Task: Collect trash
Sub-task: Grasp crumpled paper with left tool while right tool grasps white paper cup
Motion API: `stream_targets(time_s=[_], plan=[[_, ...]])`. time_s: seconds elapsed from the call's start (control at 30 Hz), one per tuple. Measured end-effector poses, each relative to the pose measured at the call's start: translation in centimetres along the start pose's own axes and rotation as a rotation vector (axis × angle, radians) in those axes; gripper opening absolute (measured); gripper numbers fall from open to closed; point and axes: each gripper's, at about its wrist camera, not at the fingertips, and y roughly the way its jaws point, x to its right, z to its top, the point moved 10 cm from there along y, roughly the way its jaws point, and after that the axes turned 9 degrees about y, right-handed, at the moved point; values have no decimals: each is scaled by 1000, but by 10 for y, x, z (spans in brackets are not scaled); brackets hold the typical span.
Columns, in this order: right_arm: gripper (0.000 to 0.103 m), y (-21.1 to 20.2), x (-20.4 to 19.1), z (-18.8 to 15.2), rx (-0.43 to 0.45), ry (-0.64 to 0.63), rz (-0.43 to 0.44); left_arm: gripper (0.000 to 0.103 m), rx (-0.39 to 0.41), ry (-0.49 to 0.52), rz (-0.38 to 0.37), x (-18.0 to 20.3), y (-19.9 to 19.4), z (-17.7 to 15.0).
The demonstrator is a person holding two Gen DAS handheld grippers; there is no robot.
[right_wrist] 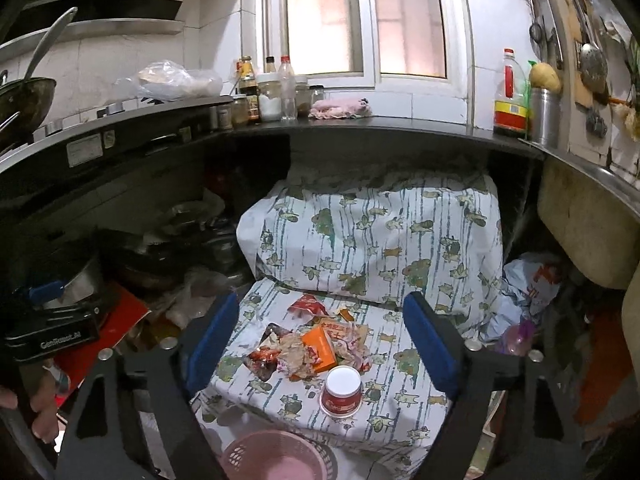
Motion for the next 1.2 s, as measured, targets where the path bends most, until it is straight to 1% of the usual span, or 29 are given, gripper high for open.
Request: stream_targets(time_s=[0.07,0.17,0.23,0.27,0.3,0.33,0.37,0.4,0.47,0.53,0.6,0.63,0.67,0.7,0.73,0.77,0.8,0.83,0.87,0.9,0.93,1.0,1.07,1.13,1.2], plan=[[80,6,2,-2,-11,5,10,103,0,9,-10,5,3,1],[80,21,6,-5,-29,-5,-2,103,14,17,-39,16,13,5],[80,36,12,-8,-60,6,-6,102,13,36,-87,29,28,11],[80,46,14,-9,-82,13,4,102,9,44,-126,36,36,13],[80,57,18,-11,-111,22,17,101,-25,42,-178,43,51,15],[80,68,22,-13,-142,35,25,91,-51,33,-218,47,61,15],[80,78,28,-16,-163,48,28,87,-91,21,-261,52,73,14],[80,87,34,-18,-176,54,16,84,-124,23,-282,56,84,14],[80,103,50,-27,-191,51,-59,84,-151,53,-274,62,102,15],[78,115,54,-37,-198,39,-53,84,-172,87,-234,63,124,11],[72,132,57,-55,-240,20,-43,84,-195,101,-225,68,147,2],[72,141,59,-65,-255,15,-50,84,-211,99,-231,70,158,-4],[71,152,61,-76,-270,8,-60,84,-218,92,-237,71,167,-9],[66,160,63,-87,-295,-7,-61,84,-216,51,-252,70,181,-16],[64,170,63,-99,-334,-20,-52,84,-189,6,-265,68,188,-18],[64,181,63,-110,-377,-34,-36,84,-161,-28,-260,64,195,-20],[64,190,64,-119,-406,-41,-19,84,-163,-33,-195,57,207,-25],[64,198,65,-127,-427,-38,-14,81,-182,-9,-154,54,218,-28],[70,206,67,-133,-442,-36,-17,81,-198,23,-145,55,228,-30],[79,216,69,-139,-467,-42,-25,81,-210,61,-147,58,239,-28],[81,225,72,-145,-493,-52,-41,81,-215,80,-148,60,247,-26],[81,240,81,-156,-529,-79,-94,83,-224,121,-168,69,266,-21],[81,250,84,-169,-575,-98,-117,86,-232,137,-210,81,280,-20],[81,257,84,-183,-626,-99,-117,89,-284,150,-280,98,298,-30],[81,263,82,-197,-679,-100,-110,89,-338,124,-316,110,313,-42]])
